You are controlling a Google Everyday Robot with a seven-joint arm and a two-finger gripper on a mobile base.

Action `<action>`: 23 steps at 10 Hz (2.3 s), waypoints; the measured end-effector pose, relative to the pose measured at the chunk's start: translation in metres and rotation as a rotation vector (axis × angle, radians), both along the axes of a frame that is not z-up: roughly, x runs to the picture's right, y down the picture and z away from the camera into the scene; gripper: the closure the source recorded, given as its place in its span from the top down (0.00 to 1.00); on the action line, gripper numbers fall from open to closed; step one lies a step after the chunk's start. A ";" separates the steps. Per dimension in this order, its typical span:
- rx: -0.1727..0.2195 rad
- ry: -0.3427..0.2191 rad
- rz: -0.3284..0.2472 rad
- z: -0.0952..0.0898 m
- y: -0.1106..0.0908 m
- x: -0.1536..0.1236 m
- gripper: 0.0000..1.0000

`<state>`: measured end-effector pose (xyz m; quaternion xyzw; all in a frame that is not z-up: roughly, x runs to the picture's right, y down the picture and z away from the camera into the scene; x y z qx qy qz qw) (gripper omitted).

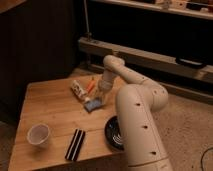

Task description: Place the white sponge in the ceramic cup

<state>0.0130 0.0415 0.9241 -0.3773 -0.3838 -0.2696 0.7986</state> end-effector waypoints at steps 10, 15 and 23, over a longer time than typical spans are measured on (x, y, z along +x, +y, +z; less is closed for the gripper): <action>0.087 -0.186 -0.033 -0.081 -0.048 0.008 0.00; 0.115 -0.329 -0.095 -0.124 -0.042 -0.030 0.00; 0.128 -0.316 0.003 -0.136 -0.035 -0.034 0.00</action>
